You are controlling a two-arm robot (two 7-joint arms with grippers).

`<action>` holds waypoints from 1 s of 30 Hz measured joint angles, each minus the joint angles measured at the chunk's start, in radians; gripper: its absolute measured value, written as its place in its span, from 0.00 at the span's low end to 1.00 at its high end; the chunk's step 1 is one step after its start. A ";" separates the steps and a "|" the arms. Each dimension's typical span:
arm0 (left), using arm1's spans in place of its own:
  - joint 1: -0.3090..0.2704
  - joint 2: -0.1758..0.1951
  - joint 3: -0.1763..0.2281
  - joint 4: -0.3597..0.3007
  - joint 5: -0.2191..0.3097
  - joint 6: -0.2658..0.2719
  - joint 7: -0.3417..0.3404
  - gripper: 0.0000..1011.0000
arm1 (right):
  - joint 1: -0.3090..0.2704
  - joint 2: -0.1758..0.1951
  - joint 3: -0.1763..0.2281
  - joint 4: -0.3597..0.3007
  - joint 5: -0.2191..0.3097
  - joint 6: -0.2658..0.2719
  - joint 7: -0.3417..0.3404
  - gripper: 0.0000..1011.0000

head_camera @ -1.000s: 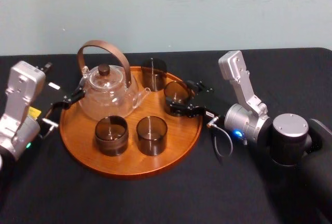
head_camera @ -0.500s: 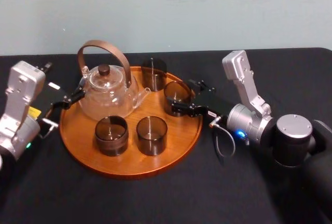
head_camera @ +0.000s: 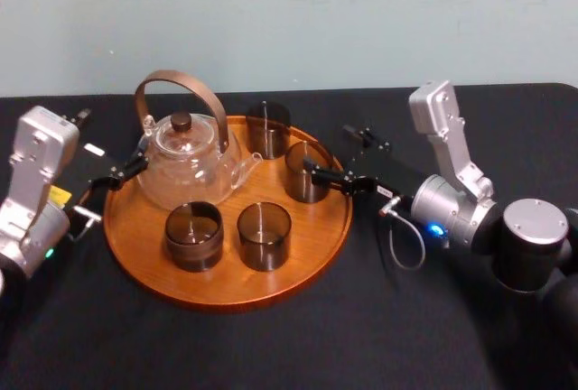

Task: Pick up the glass from the table and place it on the tray.

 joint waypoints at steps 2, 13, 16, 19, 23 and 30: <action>0.000 0.000 0.000 0.000 0.000 0.000 0.000 0.99 | -0.016 0.012 0.009 -0.031 0.008 -0.003 0.000 0.99; 0.000 0.000 0.000 0.000 0.000 0.000 0.000 0.99 | -0.120 0.078 0.059 -0.173 0.045 -0.045 -0.011 0.99; 0.000 0.000 0.000 0.000 0.000 0.000 0.000 0.99 | -0.152 0.096 0.078 -0.203 0.055 -0.062 -0.018 0.99; 0.000 0.000 0.000 0.000 0.000 0.000 0.000 0.99 | -0.183 0.111 0.099 -0.228 0.063 -0.078 -0.027 0.99; 0.000 0.000 0.000 0.000 0.000 0.000 0.000 0.99 | -0.220 0.126 0.131 -0.243 0.075 -0.097 -0.042 0.99; 0.000 0.000 0.000 0.000 0.000 0.000 0.000 0.99 | -0.263 0.133 0.196 -0.235 0.078 -0.123 -0.092 0.99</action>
